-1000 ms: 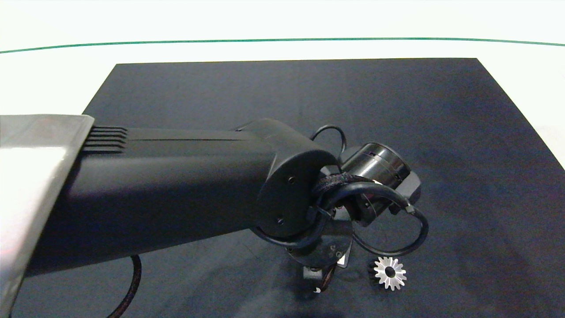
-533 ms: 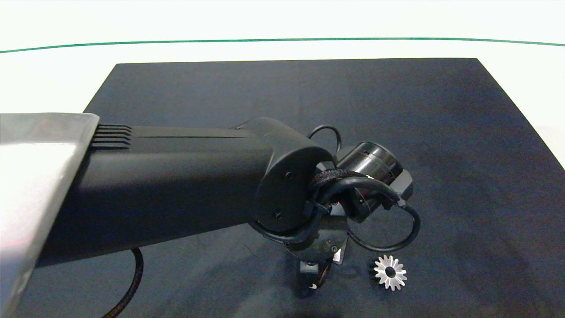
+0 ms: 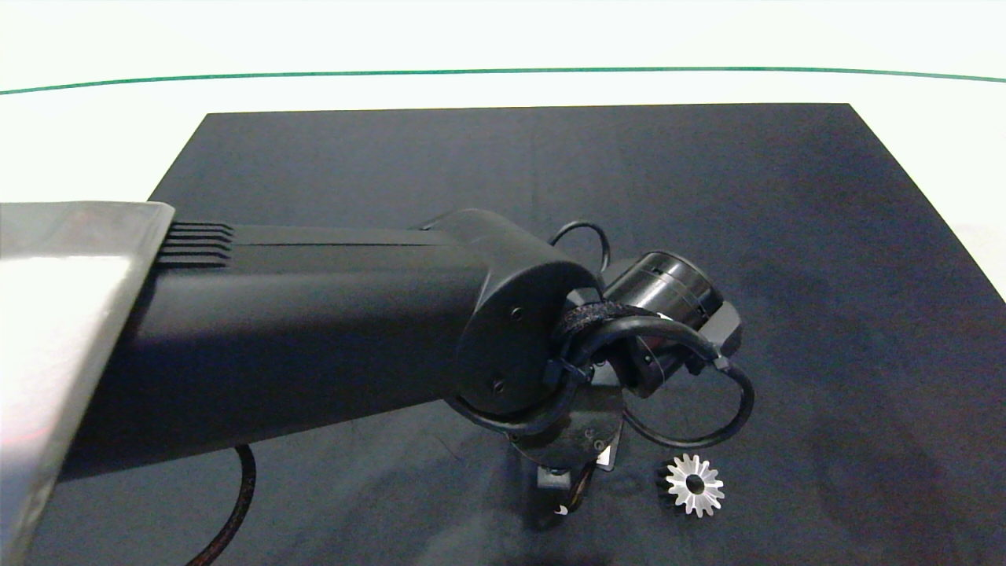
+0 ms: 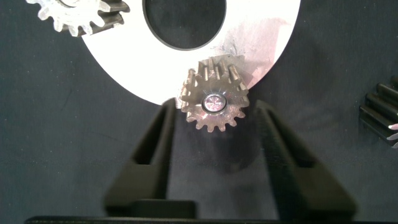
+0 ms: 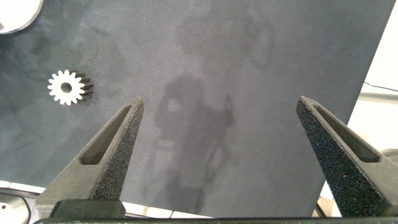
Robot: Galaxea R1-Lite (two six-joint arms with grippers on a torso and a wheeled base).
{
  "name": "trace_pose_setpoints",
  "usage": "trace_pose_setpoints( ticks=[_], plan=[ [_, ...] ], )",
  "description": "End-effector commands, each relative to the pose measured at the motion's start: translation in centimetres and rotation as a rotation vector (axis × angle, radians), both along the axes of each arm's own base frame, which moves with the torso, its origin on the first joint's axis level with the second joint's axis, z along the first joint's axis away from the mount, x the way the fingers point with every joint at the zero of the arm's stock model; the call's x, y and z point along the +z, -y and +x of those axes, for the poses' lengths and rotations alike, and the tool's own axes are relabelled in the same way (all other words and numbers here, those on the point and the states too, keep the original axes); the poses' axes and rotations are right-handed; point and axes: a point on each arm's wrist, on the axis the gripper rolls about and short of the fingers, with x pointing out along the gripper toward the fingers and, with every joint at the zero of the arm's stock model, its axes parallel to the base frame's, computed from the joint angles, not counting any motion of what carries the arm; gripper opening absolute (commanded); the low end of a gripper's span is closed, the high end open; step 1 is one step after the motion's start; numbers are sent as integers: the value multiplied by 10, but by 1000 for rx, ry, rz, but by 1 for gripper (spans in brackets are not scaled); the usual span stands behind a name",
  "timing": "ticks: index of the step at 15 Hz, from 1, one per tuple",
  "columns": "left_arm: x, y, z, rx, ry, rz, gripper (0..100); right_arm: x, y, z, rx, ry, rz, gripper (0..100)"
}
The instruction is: Remove an incorrectly installed larger gear and replace it with the correct smaller gear
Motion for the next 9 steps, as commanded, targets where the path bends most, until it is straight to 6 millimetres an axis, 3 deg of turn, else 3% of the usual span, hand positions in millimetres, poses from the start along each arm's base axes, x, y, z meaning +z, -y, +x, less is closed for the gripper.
trace_pose_setpoints(
  ticks=[1, 4, 7, 9],
  plan=[
    [2, -1, -2, 2, 1, -1, 100, 0, 0, 0, 1, -5, -3, 100],
    [27, -27, -9, 49, -4, -22, 100, 0, 0, 0, 1, -5, -3, 100],
    [63, -84, -16, 231, -28, -72, 100, -1, 0, 2, 1, -10, -2, 100],
    [85, -124, -31, 331, 0, -137, 100, -1, -1, 5, 2, -16, -5, 100]
  ],
)
